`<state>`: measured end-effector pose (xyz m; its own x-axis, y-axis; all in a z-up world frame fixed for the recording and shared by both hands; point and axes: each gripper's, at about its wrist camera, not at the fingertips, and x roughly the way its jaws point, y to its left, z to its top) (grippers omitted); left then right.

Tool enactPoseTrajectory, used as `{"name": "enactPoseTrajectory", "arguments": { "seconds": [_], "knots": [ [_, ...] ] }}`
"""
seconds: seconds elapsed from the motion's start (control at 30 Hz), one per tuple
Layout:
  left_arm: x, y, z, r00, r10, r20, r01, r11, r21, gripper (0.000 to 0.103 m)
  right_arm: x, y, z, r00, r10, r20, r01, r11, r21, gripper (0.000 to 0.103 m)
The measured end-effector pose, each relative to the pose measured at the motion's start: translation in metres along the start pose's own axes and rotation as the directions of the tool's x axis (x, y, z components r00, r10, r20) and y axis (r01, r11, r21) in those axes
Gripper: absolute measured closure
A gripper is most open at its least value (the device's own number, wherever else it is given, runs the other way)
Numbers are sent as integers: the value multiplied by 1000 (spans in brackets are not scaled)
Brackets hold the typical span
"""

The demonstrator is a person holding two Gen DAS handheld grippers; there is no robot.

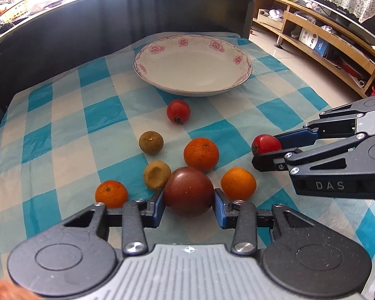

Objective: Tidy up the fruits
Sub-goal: 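Carry both tomatoes into the white floral bowl and open both tools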

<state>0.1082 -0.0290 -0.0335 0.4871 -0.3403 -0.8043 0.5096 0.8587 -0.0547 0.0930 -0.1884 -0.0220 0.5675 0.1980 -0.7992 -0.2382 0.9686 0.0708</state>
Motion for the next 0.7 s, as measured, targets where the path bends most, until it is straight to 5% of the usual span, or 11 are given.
{"name": "enactPoseTrajectory", "arguments": {
  "seconds": [0.7],
  "knots": [
    [7, -11, 70, 995, 22, 97, -20, 1000, -24, 55, -6, -24, 53, 989, -14, 144, -3, 993, 121, 76]
  ]
}}
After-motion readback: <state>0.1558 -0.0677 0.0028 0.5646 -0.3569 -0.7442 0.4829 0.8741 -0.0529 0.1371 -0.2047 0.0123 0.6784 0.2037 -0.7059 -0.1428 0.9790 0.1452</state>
